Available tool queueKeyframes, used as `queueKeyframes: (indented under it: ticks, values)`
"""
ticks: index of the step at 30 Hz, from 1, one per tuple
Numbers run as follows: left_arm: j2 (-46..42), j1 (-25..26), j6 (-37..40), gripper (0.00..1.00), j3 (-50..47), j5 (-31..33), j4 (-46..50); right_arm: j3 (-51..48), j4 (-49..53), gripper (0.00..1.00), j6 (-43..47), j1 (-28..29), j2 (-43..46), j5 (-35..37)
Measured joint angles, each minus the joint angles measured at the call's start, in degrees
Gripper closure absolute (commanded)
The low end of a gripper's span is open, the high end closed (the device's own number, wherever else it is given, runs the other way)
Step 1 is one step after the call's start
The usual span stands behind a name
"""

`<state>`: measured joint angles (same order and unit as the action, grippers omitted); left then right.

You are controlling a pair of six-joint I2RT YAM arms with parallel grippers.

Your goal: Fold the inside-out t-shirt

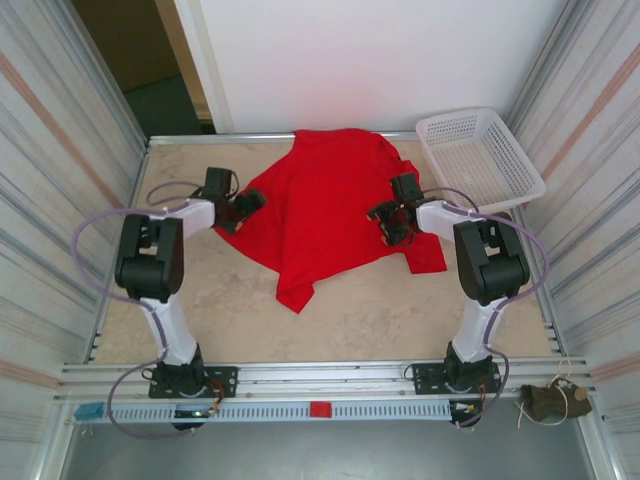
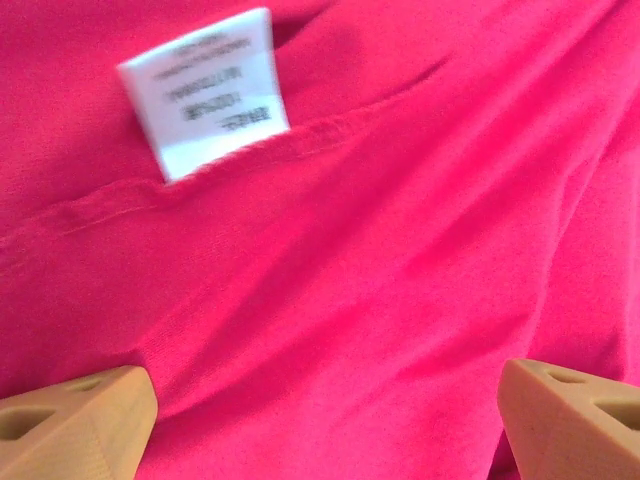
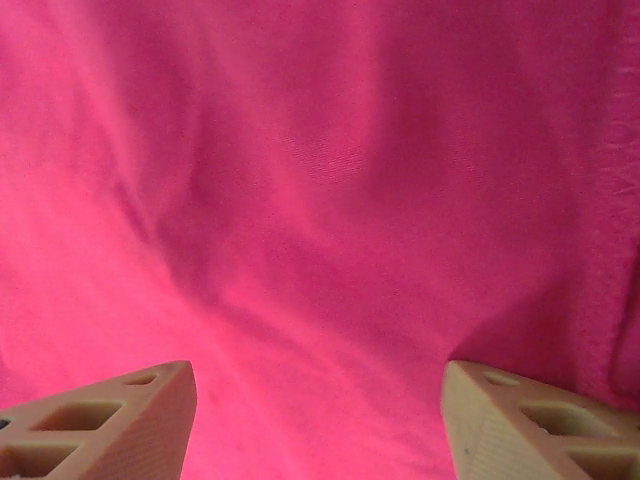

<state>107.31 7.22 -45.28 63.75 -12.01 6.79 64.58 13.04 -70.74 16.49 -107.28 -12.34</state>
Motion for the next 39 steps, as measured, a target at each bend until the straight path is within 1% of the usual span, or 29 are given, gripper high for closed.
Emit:
queueKeyframes:
  ticks: [5,9,10,12,15,17,19,22,24,26,28,29,31,35,37,39]
  values:
    - [-13.62,-0.76,-7.41,0.09,-16.09,3.08,-0.96,2.86,0.28,0.35,-2.64,-0.11,-2.05,-0.22]
    - [-27.26,1.66,-14.71,0.09,-28.24,5.97,1.38,6.91,1.33,0.35,-3.63,-0.11,-4.96,-0.85]
    - [-31.06,3.17,-16.76,0.09,-30.84,6.99,3.02,8.59,1.84,0.36,-3.82,-0.11,-6.12,-1.05]
    - [-38.23,7.72,-21.14,0.09,-34.84,9.38,7.13,12.28,2.84,0.36,-3.89,-0.2,-8.68,-1.55]
    - [-46.4,16.17,-27.32,0.09,-37.99,13.16,14.12,19.82,5.03,0.36,-4.0,-0.76,-13.64,-2.58]
    - [-49.03,20.5,-30.1,0.1,-38.1,15.21,17.25,26.73,7.19,0.36,-4.07,-1.57,-17.94,-2.93]
    - [-49.35,22.8,-31.12,0.09,-37.59,16.87,18.99,34.23,9.4,0.39,-3.54,-2.58,-22.47,-3.19]
    - [-47.5,24.44,-29.88,0.09,-34.56,18.53,21.42,44.92,13.18,0.41,0.26,-4.44,-28.35,-4.31]
    - [-45.86,24.68,-27.19,0.08,-31.08,19.43,22.1,47.71,15.19,0.41,4.28,-5.35,-29.0,-4.72]
    - [-44.06,24.63,-23.28,0.08,-27.06,20.06,21.79,47.28,17.14,0.39,8.9,-5.95,-26.58,-4.87]
    - [-41.18,24.33,-18.56,0.08,-22.21,20.2,20.83,42.66,18.12,0.36,13.53,-5.95,-20.92,-4.9]
    - [-39.63,24.22,-16.63,0.08,-20.26,20.22,20.26,39.36,18.6,0.34,15.5,-5.79,-17.05,-4.83]
    - [-36.24,23.98,-13.05,0.08,-17.0,20.13,18.62,30.64,19.85,0.32,20.11,-5.46,-6.58,-4.63]
    - [-31.89,23.87,-8.9,0.09,-15.82,19.47,16.09,14.14,20.06,0.3,26.27,-3.98,13.81,-3.06]
    - [-30.99,23.87,-7.85,0.09,-16.22,19.04,15.74,6.64,20.06,0.29,28.02,-2.34,21.66,-1.4]
    - [-31.19,23.87,-7.15,0.09,-17.33,18.58,15.61,-1.33,20.24,0.29,29.7,1.79,27.78,1.2]
